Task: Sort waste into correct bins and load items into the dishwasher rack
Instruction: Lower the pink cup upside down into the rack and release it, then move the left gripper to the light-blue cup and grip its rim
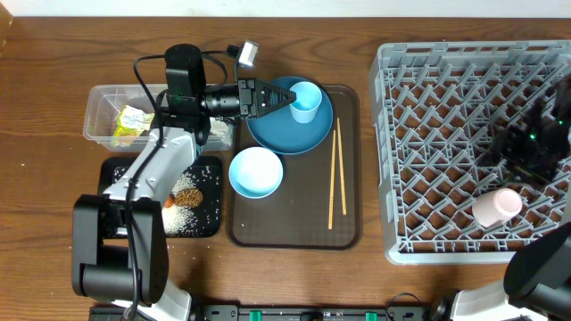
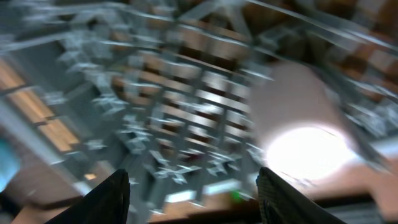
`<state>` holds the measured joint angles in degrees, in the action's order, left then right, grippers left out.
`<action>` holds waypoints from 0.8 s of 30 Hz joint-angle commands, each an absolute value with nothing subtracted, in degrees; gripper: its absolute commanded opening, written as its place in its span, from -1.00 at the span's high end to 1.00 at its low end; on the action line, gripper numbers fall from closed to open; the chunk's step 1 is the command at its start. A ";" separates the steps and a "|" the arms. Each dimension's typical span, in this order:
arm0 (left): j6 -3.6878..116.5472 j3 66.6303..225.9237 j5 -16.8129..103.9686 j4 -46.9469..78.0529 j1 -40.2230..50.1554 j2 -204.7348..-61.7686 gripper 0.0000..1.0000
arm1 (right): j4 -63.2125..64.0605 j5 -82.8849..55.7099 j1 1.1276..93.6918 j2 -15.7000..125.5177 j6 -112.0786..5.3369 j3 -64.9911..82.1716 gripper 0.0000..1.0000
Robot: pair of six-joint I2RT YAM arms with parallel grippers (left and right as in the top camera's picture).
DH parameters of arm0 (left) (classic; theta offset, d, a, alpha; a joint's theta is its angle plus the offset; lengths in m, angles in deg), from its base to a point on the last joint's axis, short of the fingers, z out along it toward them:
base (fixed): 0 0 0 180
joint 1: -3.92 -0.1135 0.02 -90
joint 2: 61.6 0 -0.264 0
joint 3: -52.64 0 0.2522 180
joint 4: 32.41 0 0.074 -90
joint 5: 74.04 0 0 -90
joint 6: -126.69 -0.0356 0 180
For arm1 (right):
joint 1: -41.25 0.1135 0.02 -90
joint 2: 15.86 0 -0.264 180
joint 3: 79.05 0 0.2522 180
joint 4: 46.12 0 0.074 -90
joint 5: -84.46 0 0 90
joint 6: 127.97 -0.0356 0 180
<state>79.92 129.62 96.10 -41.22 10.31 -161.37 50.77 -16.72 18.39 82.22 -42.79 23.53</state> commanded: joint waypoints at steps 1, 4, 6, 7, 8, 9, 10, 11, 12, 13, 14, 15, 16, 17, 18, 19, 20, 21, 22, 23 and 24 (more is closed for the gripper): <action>78.45 129.71 95.84 -41.46 10.09 -161.28 0.51 | 48.35 -29.64 21.96 82.00 -36.67 23.92 -0.15; 77.42 129.71 95.40 -41.44 10.09 -161.28 0.51 | 42.90 -32.46 26.18 81.59 -36.19 23.92 -0.15; 77.38 129.71 94.70 -40.96 10.09 -161.28 0.51 | 39.08 -32.83 29.52 81.59 -36.56 23.90 -0.16; 76.94 129.71 94.05 -40.24 10.09 -161.28 0.51 | 36.78 -32.77 31.81 81.61 -37.35 23.90 -0.16; 76.24 129.71 93.26 -39.17 10.09 -161.28 0.51 | 34.84 -32.77 33.96 81.61 -37.68 23.90 -0.18; 75.19 129.71 92.28 -37.72 10.09 -161.28 0.51 | 32.70 -32.75 36.43 81.61 -37.72 23.90 -0.18; 73.77 129.71 90.29 -35.23 10.09 -161.28 0.51 | 30.60 -32.59 38.83 81.61 -37.72 23.90 -0.19; 73.07 129.71 88.34 -33.40 10.09 -161.28 0.51 | 28.96 -31.91 40.75 81.61 -37.98 23.90 -0.19; 72.46 129.71 84.97 -31.01 10.09 -161.28 0.51 | 27.21 -29.95 42.79 81.61 -39.10 23.90 -0.20; 72.48 129.73 80.67 -28.74 10.09 -161.28 0.51 | 25.96 -27.65 44.32 81.61 -40.58 23.90 -0.21; 72.75 129.73 75.20 -26.47 10.09 -161.26 0.51 | 24.83 -24.66 45.85 81.61 -42.33 23.90 -0.23; 72.72 129.80 72.67 -25.64 10.09 -161.26 0.51 | 24.15 -22.32 46.98 81.61 -43.45 23.90 -0.24; 72.68 130.15 69.96 -24.43 10.09 -161.26 0.51 | 23.78 -20.07 48.14 81.61 -44.34 23.90 -0.25; 72.70 130.63 68.21 -23.23 10.09 -161.26 0.49 | 23.73 -18.58 48.99 81.61 -44.89 23.90 -0.25; 72.64 131.37 66.55 -21.68 10.14 -161.26 0.44 | 23.78 -17.55 49.78 81.61 -45.28 23.90 -0.26; 72.02 132.40 64.58 -19.87 10.31 -161.26 0.42 | 23.91 -17.10 50.66 81.61 -45.24 23.88 -0.27; 71.22 133.45 62.44 -17.96 10.55 -161.26 0.40 | 23.93 -17.10 51.14 81.63 -45.22 23.88 -0.27; 70.23 134.69 59.58 -15.63 10.86 -161.26 0.38 | 23.95 -17.10 51.64 81.63 -45.24 23.88 -0.28; 68.72 136.42 55.58 -12.33 11.34 -161.26 0.37 | 23.95 -17.10 52.05 81.63 -45.22 23.88 -0.29; 67.37 137.97 51.64 -9.33 11.91 -161.26 0.36 | 23.97 -17.10 52.23 81.63 -45.22 23.88 -0.29; 66.06 139.57 47.21 -6.36 12.61 -161.26 0.34 | 24.04 -17.07 52.29 81.63 -45.20 23.88 -0.29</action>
